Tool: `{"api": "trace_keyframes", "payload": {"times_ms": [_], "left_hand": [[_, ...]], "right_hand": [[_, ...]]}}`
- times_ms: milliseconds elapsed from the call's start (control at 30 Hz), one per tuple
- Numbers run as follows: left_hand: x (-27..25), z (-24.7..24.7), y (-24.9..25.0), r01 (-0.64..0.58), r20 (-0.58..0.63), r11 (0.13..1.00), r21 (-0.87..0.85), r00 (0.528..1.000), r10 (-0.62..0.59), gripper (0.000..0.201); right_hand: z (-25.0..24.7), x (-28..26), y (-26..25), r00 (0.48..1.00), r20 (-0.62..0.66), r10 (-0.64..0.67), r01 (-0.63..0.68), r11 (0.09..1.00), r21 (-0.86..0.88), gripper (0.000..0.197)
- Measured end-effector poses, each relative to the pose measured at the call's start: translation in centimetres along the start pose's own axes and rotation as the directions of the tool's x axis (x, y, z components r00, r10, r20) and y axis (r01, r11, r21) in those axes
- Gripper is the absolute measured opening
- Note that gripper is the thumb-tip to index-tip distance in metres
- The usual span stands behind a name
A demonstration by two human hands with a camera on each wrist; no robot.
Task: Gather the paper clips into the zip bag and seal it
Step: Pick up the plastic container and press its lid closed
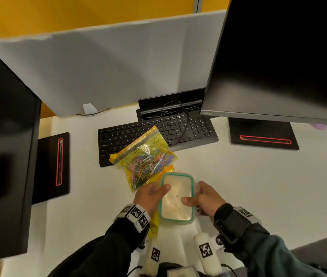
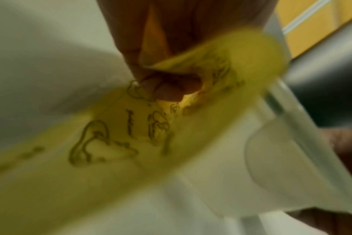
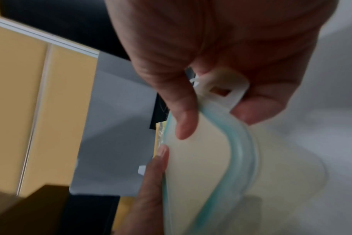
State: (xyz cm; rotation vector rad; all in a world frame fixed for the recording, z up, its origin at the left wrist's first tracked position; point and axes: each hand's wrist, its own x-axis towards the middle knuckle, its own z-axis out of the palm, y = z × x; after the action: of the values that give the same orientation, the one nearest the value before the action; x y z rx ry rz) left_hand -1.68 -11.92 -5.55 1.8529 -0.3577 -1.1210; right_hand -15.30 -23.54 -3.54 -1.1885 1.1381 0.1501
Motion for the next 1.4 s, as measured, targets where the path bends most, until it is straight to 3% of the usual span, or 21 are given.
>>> {"api": "trace_keyframes", "payload": {"times_ms": [67,133,167,233,267,300,400,467,533,567,633,667,733,800,900,1000,1133,1400], "left_hand": [[0.2,-0.1,0.0,-0.023,-0.018,1.000,0.006,1.000,0.023,0.018],[0.4,-0.9,0.4,-0.085,-0.013,0.984,0.160,0.996,0.088,0.041],[0.3,-1.5,0.8,-0.116,-0.008,0.950,0.289,0.992,0.124,0.049],[-0.3,-2.8,1.4,-0.138,-0.019,0.841,0.524,0.985,0.173,0.054],[-0.7,-3.5,1.7,-0.125,-0.030,0.805,0.580,0.984,0.175,0.057],[-1.2,-4.1,1.8,-0.108,-0.034,0.789,0.605,0.986,0.161,0.061],[-2.6,-4.9,0.8,-0.086,0.015,0.783,0.617,0.995,0.098,0.076],[-3.8,-4.4,0.1,-0.213,-0.011,0.688,0.694,0.952,0.305,0.068],[-4.8,-3.7,-0.1,-0.321,-0.109,0.648,0.691,0.840,0.532,0.049],[-5.4,-3.5,0.0,-0.313,-0.145,0.670,0.673,0.833,0.534,0.038],[-5.9,-3.3,-0.1,-0.138,-0.131,0.765,0.630,0.951,0.280,0.046],[-6.0,-3.4,-0.4,-0.031,-0.086,0.767,0.641,0.990,0.112,0.055],[-5.6,-3.5,-0.9,0.109,0.010,0.786,0.609,0.989,-0.145,0.063],[-5.3,-3.5,-1.3,0.157,0.074,0.854,0.496,0.972,-0.222,0.062],[-4.4,-3.3,-1.6,0.124,-0.062,0.913,0.388,0.992,-0.108,0.050],[-3.2,-2.5,-0.9,0.142,-0.262,0.975,0.169,0.961,-0.094,0.044],[-1.4,-1.9,0.0,0.158,-0.427,0.983,0.098,0.898,-0.102,0.047],[-1.1,-2.4,-0.6,0.021,-0.475,0.982,0.187,0.877,0.071,0.043]], "right_hand": [[0.1,-0.2,-0.2,1.000,-0.020,-0.012,0.011,0.999,-0.033,0.043],[0.2,-1.0,-0.5,1.000,-0.026,0.011,-0.014,0.989,-0.146,0.040],[0.0,-1.6,-0.6,0.999,-0.033,0.026,-0.034,0.957,-0.289,0.043],[-0.5,-2.6,-1.0,0.997,-0.078,-0.001,-0.051,0.754,-0.655,0.058],[-0.7,-2.9,-1.5,0.992,-0.108,-0.070,-0.038,0.642,-0.765,0.065],[-0.8,-3.1,-2.2,0.978,-0.132,-0.159,-0.014,0.590,-0.808,0.070],[0.4,-2.5,-5.2,0.879,-0.067,-0.472,0.230,0.542,-0.809,0.066],[2.0,-1.0,-6.9,0.820,0.076,-0.567,0.383,0.445,-0.809,0.053],[3.7,0.5,-7.8,0.821,0.203,-0.533,0.439,0.364,-0.821,0.049],[4.3,1.2,-7.9,0.829,0.254,-0.498,0.451,0.327,-0.831,0.049],[5.1,2.3,-7.7,0.869,0.305,-0.389,0.434,0.303,-0.849,0.052],[5.2,2.6,-7.4,0.892,0.301,-0.338,0.410,0.322,-0.853,0.055],[4.8,3.1,-6.4,0.920,0.241,-0.309,0.358,0.412,-0.838,0.054],[4.1,3.4,-5.3,0.943,0.116,-0.313,0.284,0.566,-0.774,0.045],[3.3,3.3,-3.8,0.957,-0.043,-0.287,0.201,0.762,-0.616,0.039],[4.1,2.5,-2.7,0.957,-0.189,-0.220,0.106,0.872,-0.477,0.069],[5.7,2.2,-1.7,0.944,-0.291,-0.156,0.065,0.952,-0.300,0.105],[5.8,1.6,-1.6,0.902,-0.391,-0.183,0.067,0.954,-0.294,0.073]]}}
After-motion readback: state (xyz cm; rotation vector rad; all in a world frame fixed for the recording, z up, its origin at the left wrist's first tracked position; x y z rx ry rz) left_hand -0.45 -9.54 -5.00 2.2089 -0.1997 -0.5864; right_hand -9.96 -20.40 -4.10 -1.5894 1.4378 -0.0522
